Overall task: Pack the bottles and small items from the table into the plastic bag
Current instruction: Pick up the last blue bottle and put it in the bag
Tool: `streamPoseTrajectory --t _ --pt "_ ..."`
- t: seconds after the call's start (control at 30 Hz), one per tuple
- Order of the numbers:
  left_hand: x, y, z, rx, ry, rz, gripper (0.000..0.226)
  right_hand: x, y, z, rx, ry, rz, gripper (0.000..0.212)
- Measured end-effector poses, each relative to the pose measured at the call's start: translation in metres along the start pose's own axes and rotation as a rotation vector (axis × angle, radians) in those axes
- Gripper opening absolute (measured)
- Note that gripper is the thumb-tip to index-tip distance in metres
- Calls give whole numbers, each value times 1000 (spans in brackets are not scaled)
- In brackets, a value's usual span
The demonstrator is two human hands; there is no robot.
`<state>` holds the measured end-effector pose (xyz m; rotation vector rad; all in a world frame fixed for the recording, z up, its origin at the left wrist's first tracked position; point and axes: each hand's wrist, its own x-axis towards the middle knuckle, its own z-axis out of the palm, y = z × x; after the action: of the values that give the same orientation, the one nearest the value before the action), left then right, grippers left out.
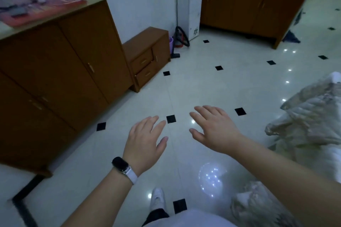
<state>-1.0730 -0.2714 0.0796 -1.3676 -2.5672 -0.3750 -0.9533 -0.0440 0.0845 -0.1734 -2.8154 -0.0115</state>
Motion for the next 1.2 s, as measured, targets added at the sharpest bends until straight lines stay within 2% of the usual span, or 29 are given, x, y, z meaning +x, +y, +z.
streamPoseTrajectory --t 0.13,0.27,0.5,0.83,1.0,1.2 --pt "74 -51 8 -69 23 64 46 61 4 13 -47 -12 115 52" --pt "149 -80 19 -135 54 209 46 103 13 12 -80 2 257 51" --pt "251 -71 63 -237 37 410 45 115 72 22 -160 -48 488 53" --pt "414 22 127 -208 -78 604 46 122 227 58 -127 -32 726 53" --pt "506 100 143 -232 -41 728 47 119 320 32 -151 60 823 52" --pt "568 189 168 -310 -23 876 45 84 397 8 -212 15 995 55"
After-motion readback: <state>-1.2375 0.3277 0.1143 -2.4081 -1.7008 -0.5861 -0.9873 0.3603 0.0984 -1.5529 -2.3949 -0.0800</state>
